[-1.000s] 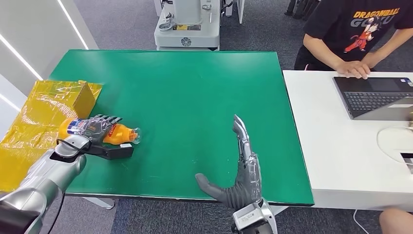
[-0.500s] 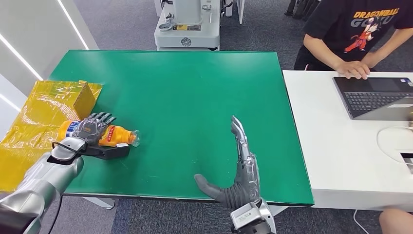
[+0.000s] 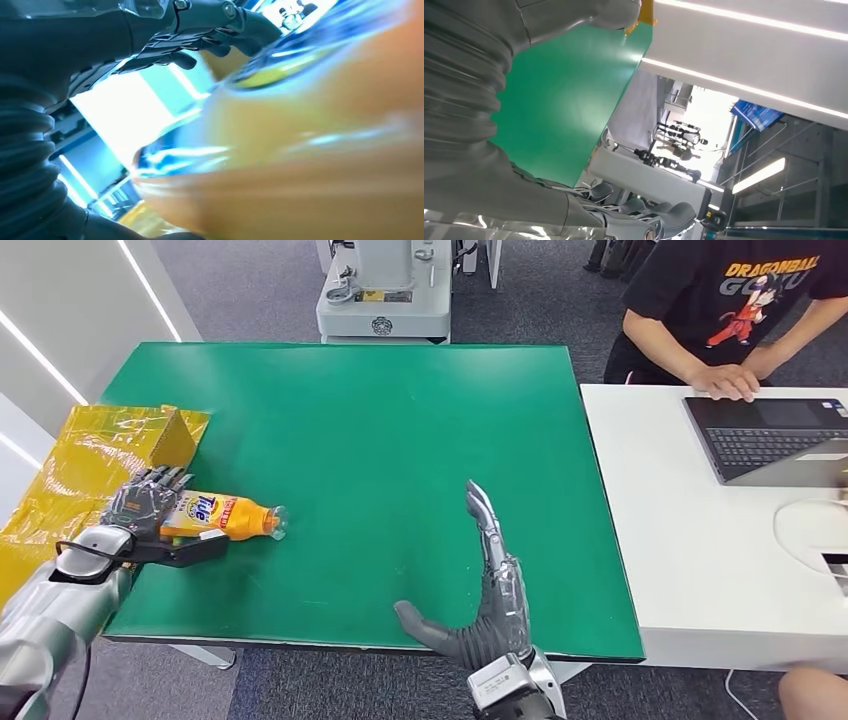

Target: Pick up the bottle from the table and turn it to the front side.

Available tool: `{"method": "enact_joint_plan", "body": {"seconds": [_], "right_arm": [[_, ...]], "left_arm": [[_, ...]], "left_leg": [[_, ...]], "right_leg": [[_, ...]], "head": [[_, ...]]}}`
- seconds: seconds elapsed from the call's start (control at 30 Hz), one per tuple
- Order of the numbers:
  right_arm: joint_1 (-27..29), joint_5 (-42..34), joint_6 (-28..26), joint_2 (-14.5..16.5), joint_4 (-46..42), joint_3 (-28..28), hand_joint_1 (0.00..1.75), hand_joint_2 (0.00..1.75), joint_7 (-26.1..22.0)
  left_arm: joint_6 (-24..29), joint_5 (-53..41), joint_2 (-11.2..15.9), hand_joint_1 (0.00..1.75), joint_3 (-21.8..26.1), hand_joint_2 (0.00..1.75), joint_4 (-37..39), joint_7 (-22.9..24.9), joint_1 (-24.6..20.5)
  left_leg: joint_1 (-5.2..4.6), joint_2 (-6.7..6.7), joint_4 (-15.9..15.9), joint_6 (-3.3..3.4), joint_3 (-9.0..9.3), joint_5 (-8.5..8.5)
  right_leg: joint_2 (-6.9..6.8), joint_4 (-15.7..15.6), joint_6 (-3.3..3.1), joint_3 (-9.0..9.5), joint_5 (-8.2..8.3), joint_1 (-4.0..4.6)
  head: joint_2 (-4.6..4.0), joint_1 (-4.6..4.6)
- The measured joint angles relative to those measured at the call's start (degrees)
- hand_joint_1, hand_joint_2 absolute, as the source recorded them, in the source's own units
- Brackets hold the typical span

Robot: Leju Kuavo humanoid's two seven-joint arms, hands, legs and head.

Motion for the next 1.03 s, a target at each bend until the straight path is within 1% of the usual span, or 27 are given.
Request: {"method": "enact_joint_plan", "body": {"seconds": [0.07, 0.17, 0.23, 0.3, 0.37, 0.43, 0.53, 0.6, 0.63, 0.7, 0.77, 0.9, 1.0, 1.03], "right_arm": [[0.11, -0.04, 0.21, 0.0, -0.01, -0.05, 0.0, 1.75, -0.31], [0.14, -0.05, 0.23, 0.01, -0.01, -0.07, 0.0, 1.75, -0.4], [0.62, -0.21, 0.21, 0.04, -0.21, -0.36, 0.0, 1.75, -0.87], [1.16, -0.37, 0.27, 0.08, -0.45, -0.78, 0.0, 1.75, -1.34], [1.3, -0.43, 0.52, 0.1, -0.49, -1.05, 0.0, 1.75, -1.44], [1.42, -0.51, 0.76, 0.12, -0.49, -1.26, 0.0, 1.75, -1.54], [1.49, -0.53, 0.96, 0.17, -0.49, -1.37, 0.0, 1.75, -1.56], [1.49, -0.53, 1.01, 0.27, -0.49, -1.37, 0.0, 1.75, -1.51], [1.48, -0.54, 1.06, 0.33, -0.49, -1.37, 0.0, 1.75, -1.47], [1.36, -0.57, 1.19, 0.42, -0.48, -1.33, 0.0, 1.75, -1.39], [1.13, -0.68, 1.33, 0.48, -0.46, -1.27, 0.0, 1.75, -1.32], [0.61, -1.29, 2.06, 0.5, -0.35, -1.17, 0.0, 1.75, -1.22], [0.1, -1.97, 2.5, 0.5, 0.04, -1.03, 0.0, 1.75, -1.32], [0.02, -2.05, 2.54, 0.5, 0.12, -1.01, 0.0, 1.75, -1.35]], "left_arm": [[-0.05, -0.51, 0.88, 0.0, 0.28, 1.75, -0.14, -0.85, 0.02], [-0.05, -0.61, 1.12, 0.0, 0.34, 1.75, -0.22, -1.1, 0.04], [0.09, -0.54, 3.19, 0.0, 1.2, 1.75, -2.02, -2.63, 0.39], [0.76, 0.04, 6.01, 0.0, 2.35, 1.75, -4.93, -5.32, 1.38], [2.01, 1.58, 7.72, 0.0, 3.16, 1.75, -7.92, -7.79, 3.3], [3.98, 4.08, 9.15, 0.0, 4.64, 1.75, -12.16, -9.85, 6.24], [8.72, 9.44, 9.65, 0.0, 8.6, 1.75, -19.81, -12.99, 11.45], [11.29, 15.12, 8.71, 0.0, 11.74, 1.75, -25.34, -16.39, 14.69], [11.99, 19.36, 7.77, 0.0, 13.28, 1.75, -28.25, -18.81, 16.1], [12.22, 28.91, 5.08, 0.0, 15.78, 1.75, -33.93, -23.73, 18.56], [11.0, 36.64, 2.17, 0.0, 17.27, 1.75, -39.0, -26.92, 20.47], [5.54, 51.35, -3.81, 0.0, 18.2, 1.75, -46.99, -30.74, 23.42], [4.6, 62.2, -8.17, 0.0, 17.34, 1.75, -52.07, -31.5, 25.3], [4.74, 63.84, -8.81, 0.0, 17.07, 1.75, -52.83, -31.54, 25.56]], "left_leg": [[0.0, 0.0, 0.0, 0.0, 0.0, 0.0], [0.0, 0.0, 0.0, 0.0, 0.0, 0.0], [0.0, 0.0, -0.01, 0.0, -0.01, 0.0], [0.0, 0.03, -0.01, -0.04, -0.01, -0.03], [0.0, 0.1, -0.02, -0.08, 0.01, -0.06], [0.0, 0.17, -0.02, -0.11, 0.01, -0.08], [-0.01, 0.15, -0.01, -0.12, 0.01, -0.09], [-0.02, 0.14, -0.01, -0.12, 0.01, -0.1], [-0.03, 0.13, -0.01, -0.12, 0.01, -0.1], [-0.05, 0.09, -0.01, -0.11, 0.01, -0.1], [-0.05, 0.06, 0.0, -0.11, 0.01, -0.11], [-0.05, 0.05, 0.02, -0.1, 0.02, -0.11], [-0.05, 0.05, 0.04, -0.1, 0.02, -0.11], [-0.05, 0.05, 0.05, -0.1, 0.02, -0.11]], "right_leg": [[0.0, 0.0, -0.01, 0.0, 0.0, 0.0], [0.0, 0.0, -0.01, 0.0, 0.0, 0.0], [0.0, 0.0, -0.02, 0.0, -0.02, 0.0], [0.03, 0.0, -0.04, 0.01, -0.03, 0.0], [0.12, 0.0, -0.05, -0.01, -0.03, 0.0], [0.2, -0.01, -0.06, -0.05, -0.04, 0.0], [0.19, -0.03, -0.06, -0.07, -0.06, -0.01], [0.18, -0.05, -0.07, -0.07, -0.07, -0.02], [0.17, -0.06, -0.08, -0.07, -0.07, -0.02], [0.12, -0.08, -0.07, -0.02, -0.07, -0.03], [0.07, -0.09, -0.06, 0.02, -0.06, -0.03], [0.06, -0.1, -0.05, 0.04, -0.05, -0.04], [0.05, -0.1, -0.05, 0.04, -0.04, -0.04], [0.05, -0.1, -0.05, 0.04, -0.04, -0.04]], "head": [[0.0, 0.0], [0.0, 0.0], [0.0, 0.01], [0.0, 0.02], [-0.01, 0.01], [-0.01, 0.0], [0.0, 0.02], [0.0, 0.01], [0.0, 0.01], [-0.01, 0.02], [-0.01, 0.03], [0.0, 0.02], [0.0, 0.01], [0.0, 0.01]]}}
